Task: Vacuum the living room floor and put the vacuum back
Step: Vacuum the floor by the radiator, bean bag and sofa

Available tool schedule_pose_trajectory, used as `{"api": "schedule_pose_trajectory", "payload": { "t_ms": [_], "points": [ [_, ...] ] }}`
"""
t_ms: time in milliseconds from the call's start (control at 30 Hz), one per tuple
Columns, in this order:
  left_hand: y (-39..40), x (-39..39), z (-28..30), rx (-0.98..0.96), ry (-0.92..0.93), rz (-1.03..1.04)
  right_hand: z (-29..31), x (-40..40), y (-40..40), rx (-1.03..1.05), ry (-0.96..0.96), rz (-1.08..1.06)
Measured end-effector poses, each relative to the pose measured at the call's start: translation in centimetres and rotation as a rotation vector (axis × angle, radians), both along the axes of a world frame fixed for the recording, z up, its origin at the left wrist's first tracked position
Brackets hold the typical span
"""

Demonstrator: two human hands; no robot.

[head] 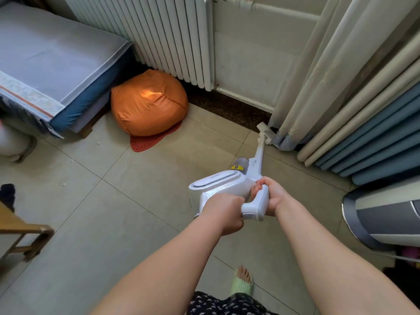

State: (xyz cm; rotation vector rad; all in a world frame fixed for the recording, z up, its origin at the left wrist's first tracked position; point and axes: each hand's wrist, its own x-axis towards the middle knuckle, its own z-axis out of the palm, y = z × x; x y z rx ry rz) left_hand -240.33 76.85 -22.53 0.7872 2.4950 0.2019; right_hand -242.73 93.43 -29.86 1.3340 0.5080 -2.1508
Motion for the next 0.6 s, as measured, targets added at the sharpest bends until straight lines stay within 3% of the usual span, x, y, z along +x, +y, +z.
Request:
{"api": "schedule_pose_trajectory", "payload": {
  "t_ms": [600],
  "points": [
    [-24.4, 12.7, 3.4, -0.101, 0.023, 0.177, 3.9, 10.9, -24.9, -0.048, 0.034, 0.199]
  ]
}}
